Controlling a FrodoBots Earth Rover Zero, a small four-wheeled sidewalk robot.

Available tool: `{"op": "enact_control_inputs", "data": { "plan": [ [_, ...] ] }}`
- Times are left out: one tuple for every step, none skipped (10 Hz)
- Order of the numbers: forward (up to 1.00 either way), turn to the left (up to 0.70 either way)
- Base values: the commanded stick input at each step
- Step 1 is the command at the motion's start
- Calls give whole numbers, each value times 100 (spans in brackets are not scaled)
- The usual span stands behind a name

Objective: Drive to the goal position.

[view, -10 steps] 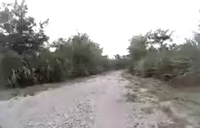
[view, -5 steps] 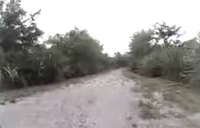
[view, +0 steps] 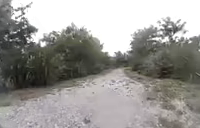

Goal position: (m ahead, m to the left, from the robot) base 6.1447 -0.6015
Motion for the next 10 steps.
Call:
{"op": "enact_control_inputs", "data": {
  "plan": [
    [100,0],
    [100,0],
    [100,0],
    [100,0],
    [100,0],
    [100,-18],
    [100,-35],
    [100,-40],
    [100,-20],
    [100,0]
  ]
}}
